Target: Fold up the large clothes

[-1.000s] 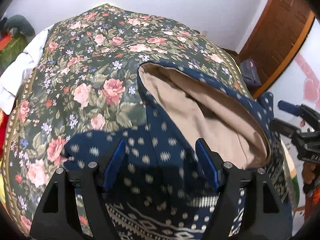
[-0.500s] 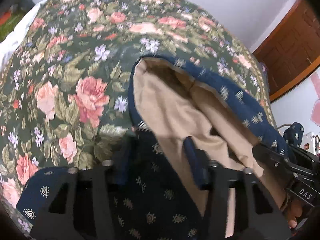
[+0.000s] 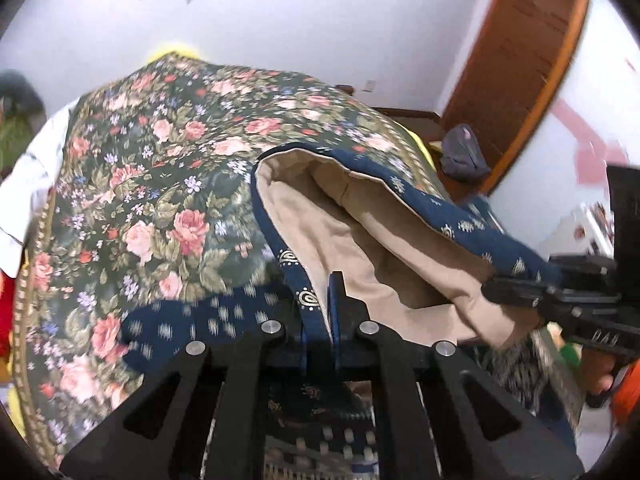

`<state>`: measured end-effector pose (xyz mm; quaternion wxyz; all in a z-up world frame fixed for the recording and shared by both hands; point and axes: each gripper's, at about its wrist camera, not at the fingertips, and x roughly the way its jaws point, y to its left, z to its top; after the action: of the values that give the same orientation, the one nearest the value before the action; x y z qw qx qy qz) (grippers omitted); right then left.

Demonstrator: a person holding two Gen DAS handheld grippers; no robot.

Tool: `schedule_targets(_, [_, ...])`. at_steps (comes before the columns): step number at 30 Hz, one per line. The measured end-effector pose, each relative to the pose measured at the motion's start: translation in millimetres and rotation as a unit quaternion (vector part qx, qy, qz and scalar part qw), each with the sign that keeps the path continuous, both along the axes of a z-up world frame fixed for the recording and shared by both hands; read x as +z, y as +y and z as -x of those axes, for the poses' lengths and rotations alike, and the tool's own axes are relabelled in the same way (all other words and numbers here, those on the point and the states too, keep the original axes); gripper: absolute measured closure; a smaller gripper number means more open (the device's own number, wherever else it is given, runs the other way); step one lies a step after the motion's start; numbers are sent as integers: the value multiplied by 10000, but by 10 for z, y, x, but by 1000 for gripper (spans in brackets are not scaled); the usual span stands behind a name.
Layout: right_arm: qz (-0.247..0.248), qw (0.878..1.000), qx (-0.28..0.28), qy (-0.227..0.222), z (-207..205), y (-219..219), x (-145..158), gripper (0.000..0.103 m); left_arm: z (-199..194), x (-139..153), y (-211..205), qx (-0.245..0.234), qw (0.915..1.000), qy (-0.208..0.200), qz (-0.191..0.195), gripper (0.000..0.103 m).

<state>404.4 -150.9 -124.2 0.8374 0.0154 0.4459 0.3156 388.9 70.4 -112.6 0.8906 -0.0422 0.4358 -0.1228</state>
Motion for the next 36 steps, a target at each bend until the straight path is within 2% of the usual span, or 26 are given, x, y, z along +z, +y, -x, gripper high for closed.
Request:
schedule_targets(5, [130, 9998, 83, 142, 507, -39, -61, 93, 441, -5, -72, -121, 9999, 14, -6, 95])
schedule_targets(10, [513, 9979, -66, 400, 875, -30, -356, 93, 767, -327, -71, -193, 9985, 513, 77, 95])
schedule_targets(15, [770, 9945, -215, 678, 1014, -92, -599, 92, 1000, -677, -61, -185, 9951, 964, -111, 93])
schedule_targets(17, [901, 9935, -233, 656, 1062, -97, -635, 91, 1078, -799, -49, -144, 9938, 1082, -219, 85])
schedule_targets(19, [1133, 9917, -240, 553, 1143, -96, -658, 90, 1168, -890, -26, -65, 9935, 1092, -321, 68])
schedule_targets(22, [1453, 9889, -166, 264, 1292, -97, -673, 90, 1298, -998, 44, 59, 9938, 1018, -432, 58])
schedule_targets(25, [1743, 9846, -62, 89, 1410, -115, -672, 87, 1403, -1001, 135, 162, 9942, 1025, -278, 54])
schedule_targets(28, [1795, 9837, -13, 47, 1486, -203, -628, 87, 1518, -939, 225, 154, 9942, 1057, -138, 52])
schedule_targets(31, [1680, 9857, -39, 90, 1516, -353, -546, 87, 1670, -821, 324, 137, 9955, 921, -196, 46])
schedule_targets(36, [1348, 9903, -212, 241, 1504, -614, -382, 87, 1826, -550, 540, 306, 9967, 692, -301, 46])
